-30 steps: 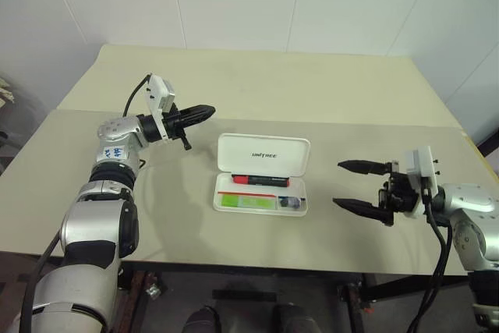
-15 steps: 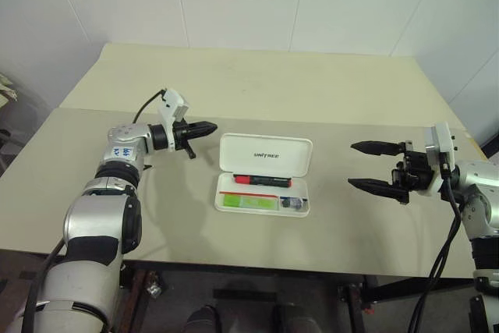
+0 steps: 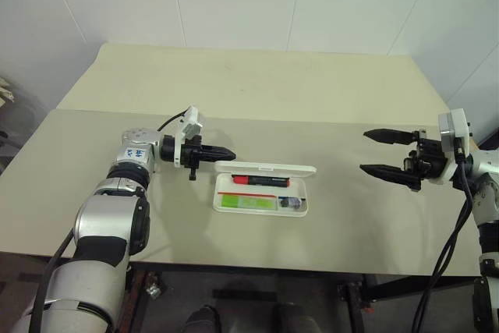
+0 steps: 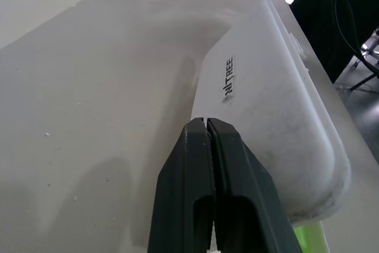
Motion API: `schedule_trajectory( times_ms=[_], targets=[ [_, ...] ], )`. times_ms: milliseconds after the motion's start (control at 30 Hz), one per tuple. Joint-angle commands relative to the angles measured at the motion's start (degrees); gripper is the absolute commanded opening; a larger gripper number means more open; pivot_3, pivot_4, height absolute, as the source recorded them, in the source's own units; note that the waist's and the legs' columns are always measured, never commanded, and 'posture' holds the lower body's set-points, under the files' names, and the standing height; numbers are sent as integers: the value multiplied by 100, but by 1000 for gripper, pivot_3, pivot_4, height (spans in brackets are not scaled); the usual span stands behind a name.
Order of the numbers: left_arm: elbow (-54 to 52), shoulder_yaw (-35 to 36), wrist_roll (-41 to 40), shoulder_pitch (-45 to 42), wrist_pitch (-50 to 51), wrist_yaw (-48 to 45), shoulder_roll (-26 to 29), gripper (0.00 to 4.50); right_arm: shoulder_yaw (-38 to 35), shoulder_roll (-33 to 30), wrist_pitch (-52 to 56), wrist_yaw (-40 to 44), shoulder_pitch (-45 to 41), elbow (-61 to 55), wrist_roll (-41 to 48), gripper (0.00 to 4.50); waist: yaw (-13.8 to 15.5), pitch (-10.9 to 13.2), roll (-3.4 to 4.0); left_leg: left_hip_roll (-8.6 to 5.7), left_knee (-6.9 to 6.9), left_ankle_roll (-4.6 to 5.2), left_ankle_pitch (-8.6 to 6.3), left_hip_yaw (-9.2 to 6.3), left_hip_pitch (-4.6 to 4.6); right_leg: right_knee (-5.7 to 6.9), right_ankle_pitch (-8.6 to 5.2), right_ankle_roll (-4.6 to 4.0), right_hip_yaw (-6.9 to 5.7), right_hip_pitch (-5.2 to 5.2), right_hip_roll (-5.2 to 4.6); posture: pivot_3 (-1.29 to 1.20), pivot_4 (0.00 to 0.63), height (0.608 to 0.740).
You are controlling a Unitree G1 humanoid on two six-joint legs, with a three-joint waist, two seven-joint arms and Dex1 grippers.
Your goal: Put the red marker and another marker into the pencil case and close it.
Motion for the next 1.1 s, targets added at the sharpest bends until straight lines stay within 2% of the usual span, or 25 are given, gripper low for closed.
schedule_trajectory(
  times_ms=[33,367,500,833,1100],
  targets=[
    [-304,-519,-107,-121,-68,-643,64,54,-73,-148,-57,434,-31,-173,65,4500,0,0,0,0,0,0,0,0,1,1,0,0,1,0,0,0,150,740],
    [-785,-2052,-267,192,-1117,-643,118,54,133,-313,38,489,25,-256,462,4500,0,1,2,2,1,0,0,-1,1,1,0,-1,3,0,-3,0,150,740],
    [-798,-2400,-29,290,-1619,-643,115,54,136,-321,23,489,-7,-340,691,4500,-2,1,2,2,1,2,-1,1,2,1,-1,-2,6,0,-5,0,150,740],
    [-587,-2584,623,368,-2207,-582,-74,54,147,-302,64,489,-41,-422,938,4500,1,-4,10,1,10,5,-2,-3,15,2,-2,-5,5,17,-8,0,150,740],
    [-587,-2329,535,301,-2310,-511,-172,54,160,-273,-20,489,-94,-368,798,4500,6,-13,25,0,13,6,-3,-5,17,3,-3,-6,4,20,-9,0,150,740]
  ],
)
